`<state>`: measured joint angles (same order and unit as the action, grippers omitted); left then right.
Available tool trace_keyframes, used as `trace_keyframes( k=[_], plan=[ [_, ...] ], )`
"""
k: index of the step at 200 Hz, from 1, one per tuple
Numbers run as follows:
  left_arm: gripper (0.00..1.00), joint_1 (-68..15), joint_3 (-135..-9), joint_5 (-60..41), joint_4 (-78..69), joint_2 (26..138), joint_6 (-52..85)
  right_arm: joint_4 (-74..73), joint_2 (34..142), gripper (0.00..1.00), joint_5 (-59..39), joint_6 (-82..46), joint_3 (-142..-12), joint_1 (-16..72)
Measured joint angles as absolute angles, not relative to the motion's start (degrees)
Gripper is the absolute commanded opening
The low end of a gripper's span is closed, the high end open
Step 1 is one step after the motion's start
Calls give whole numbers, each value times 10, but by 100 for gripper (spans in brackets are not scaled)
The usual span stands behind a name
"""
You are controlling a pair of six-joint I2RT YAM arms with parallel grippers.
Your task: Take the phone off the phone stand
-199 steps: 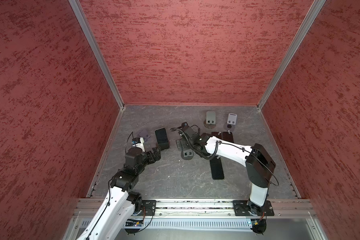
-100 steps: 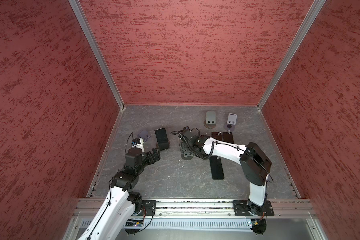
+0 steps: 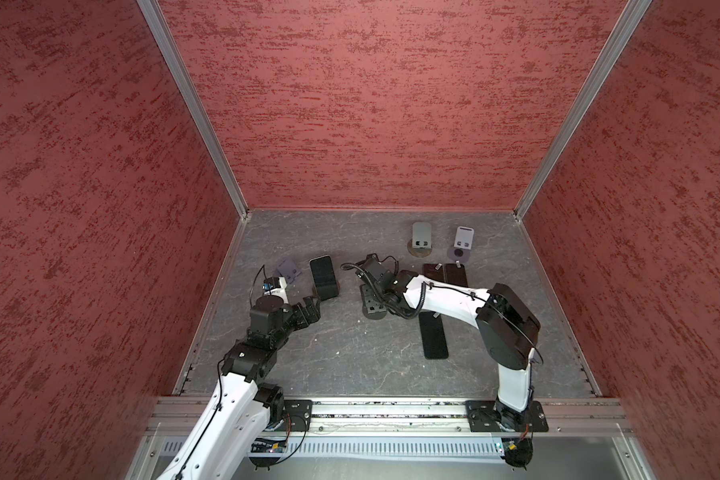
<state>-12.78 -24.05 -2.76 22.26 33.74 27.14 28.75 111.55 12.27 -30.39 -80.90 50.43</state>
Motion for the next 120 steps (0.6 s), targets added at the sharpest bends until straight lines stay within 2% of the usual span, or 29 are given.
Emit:
trace_keyframes(
  k=[61,120],
  plan=[
    [100,-125,-238,-30,223,337,271,294,1160,48,123,-278,-884,497],
    [100,-121,-238,-31,223,334,271,292,1205,51,105,-248,-975,453]
  ],
)
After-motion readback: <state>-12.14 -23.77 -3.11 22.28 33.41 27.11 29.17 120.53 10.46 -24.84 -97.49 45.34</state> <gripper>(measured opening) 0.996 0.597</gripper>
